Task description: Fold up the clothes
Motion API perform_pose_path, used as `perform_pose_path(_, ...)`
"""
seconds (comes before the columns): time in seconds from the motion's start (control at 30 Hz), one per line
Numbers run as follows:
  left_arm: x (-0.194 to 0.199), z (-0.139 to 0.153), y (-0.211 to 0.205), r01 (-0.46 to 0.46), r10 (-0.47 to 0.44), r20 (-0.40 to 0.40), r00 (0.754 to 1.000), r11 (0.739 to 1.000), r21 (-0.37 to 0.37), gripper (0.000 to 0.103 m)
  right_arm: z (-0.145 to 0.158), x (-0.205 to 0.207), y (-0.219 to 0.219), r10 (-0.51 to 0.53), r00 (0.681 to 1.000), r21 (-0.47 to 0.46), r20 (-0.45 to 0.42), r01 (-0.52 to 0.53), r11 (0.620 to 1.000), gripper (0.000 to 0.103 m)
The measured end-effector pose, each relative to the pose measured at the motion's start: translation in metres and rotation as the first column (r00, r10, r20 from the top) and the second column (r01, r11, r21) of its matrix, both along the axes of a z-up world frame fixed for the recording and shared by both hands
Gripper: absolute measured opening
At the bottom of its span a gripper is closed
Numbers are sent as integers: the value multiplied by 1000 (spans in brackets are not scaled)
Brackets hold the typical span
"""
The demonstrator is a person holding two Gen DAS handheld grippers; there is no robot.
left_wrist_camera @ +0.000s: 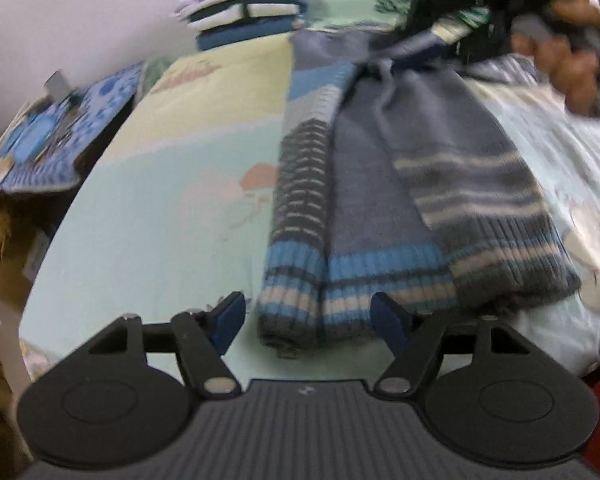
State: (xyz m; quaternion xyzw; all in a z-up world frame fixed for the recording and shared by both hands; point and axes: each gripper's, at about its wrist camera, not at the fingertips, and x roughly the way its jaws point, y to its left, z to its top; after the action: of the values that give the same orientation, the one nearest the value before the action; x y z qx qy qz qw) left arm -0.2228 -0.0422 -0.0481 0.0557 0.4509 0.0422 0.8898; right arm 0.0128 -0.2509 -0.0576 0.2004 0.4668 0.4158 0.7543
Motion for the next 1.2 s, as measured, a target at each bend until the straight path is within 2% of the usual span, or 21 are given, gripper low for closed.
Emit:
perform_pose_path(0.03, 2, 0, 5, -23, 23, 7, 1000, 1000, -16, 65, -3, 0, 9, 17, 1000, -19, 5, -17, 1000, 34)
perform_pose_path(0.1, 7, 2, 21, -72, 74, 12, 997, 994, -85, 42, -9, 2, 26, 50, 999, -56, 14, -49, 997, 35)
perform_pose_path(0.17, 13, 4, 41, -130, 134, 12, 991, 974, -187, 37, -14, 11, 37, 30, 999, -88, 24, -28, 996, 35)
perform_pose_path(0.27, 20, 9, 64, -222, 239, 28, 971, 935, -278, 37, -17, 25, 41, -57, 997, -130, 51, 63, 990, 39)
perform_pose_path(0.37, 26, 14, 73, -271, 290, 48, 956, 933, -236, 39, -22, 38, 44, -76, 997, -114, 15, 78, 990, 39)
perform_pose_path(0.43, 30, 15, 72, -297, 309, 60, 949, 942, -155, 41, -15, 37, 47, -53, 998, -99, 26, 55, 994, 34)
perform_pose_path(0.5, 35, 16, 69, -306, 311, 71, 948, 950, -67, 44, -5, 39, 48, -35, 997, -87, 65, 41, 995, 37)
perform_pose_path(0.53, 36, 17, 68, -303, 304, 76, 950, 953, -28, 44, 1, 41, 48, -26, 996, -82, 85, 33, 996, 42)
perform_pose_path(0.63, 36, 25, 58, -251, 249, 89, 964, 968, 14, 47, 15, 45, 49, -2, 990, -67, 139, 11, 998, 43)
perform_pose_path(0.77, 26, 40, 19, -59, 60, 124, 991, 998, -12, 70, -2, 53, 51, 30, 996, -110, 80, -21, 994, 43)
perform_pose_path(0.83, 24, 42, -3, 41, -39, 126, 991, 999, -18, 72, -6, 50, 55, 53, 995, -152, 79, -40, 987, 43)
perform_pose_path(0.9, 25, 36, -22, 127, -123, 114, 986, 991, -30, 73, -6, 48, 53, 54, 995, -148, 81, -41, 988, 43)
perform_pose_path(1.0, 36, 17, -40, 175, -176, 53, 983, 984, 12, 71, -10, 49, 51, 46, 997, -135, 58, -38, 990, 42)
perform_pose_path(1.1, 41, -3, -45, 192, -192, -2, 981, 980, 46, 70, -9, 44, 51, 82, 995, -131, 53, -74, 989, 43)
perform_pose_path(1.2, 40, -6, -35, 184, -184, -4, 983, 982, 31, 73, -8, 31, 53, 253, 967, -61, 26, -251, 966, 43)
